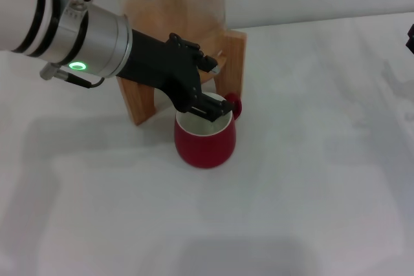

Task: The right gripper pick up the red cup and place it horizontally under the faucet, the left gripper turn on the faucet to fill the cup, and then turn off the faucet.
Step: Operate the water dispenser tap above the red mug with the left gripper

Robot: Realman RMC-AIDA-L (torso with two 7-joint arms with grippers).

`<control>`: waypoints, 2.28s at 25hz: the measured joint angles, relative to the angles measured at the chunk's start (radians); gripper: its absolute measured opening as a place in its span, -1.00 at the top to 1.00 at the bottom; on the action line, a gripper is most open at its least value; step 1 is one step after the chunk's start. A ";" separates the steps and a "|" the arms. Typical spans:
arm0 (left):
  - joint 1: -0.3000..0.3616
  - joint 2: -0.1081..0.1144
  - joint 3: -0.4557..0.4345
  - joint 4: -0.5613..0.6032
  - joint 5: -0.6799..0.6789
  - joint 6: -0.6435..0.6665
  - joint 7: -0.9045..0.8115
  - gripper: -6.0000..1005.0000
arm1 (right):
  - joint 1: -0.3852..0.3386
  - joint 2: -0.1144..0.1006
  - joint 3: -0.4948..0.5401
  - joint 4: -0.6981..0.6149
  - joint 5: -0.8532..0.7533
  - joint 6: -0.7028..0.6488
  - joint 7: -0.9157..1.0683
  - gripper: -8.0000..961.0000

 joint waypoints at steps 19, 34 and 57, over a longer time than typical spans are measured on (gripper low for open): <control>0.105 -0.001 0.004 0.118 0.002 -0.027 -0.041 -0.65 | -0.004 0.000 -0.002 -0.002 0.007 -0.002 0.000 -0.76; 0.058 0.000 0.006 0.031 0.002 -0.019 -0.011 -0.65 | -0.003 0.002 -0.002 0.002 0.007 -0.002 0.000 -0.76; -0.030 0.003 -0.001 -0.064 0.002 -0.016 0.037 -0.65 | -0.004 0.002 -0.001 0.003 0.007 -0.018 0.001 -0.76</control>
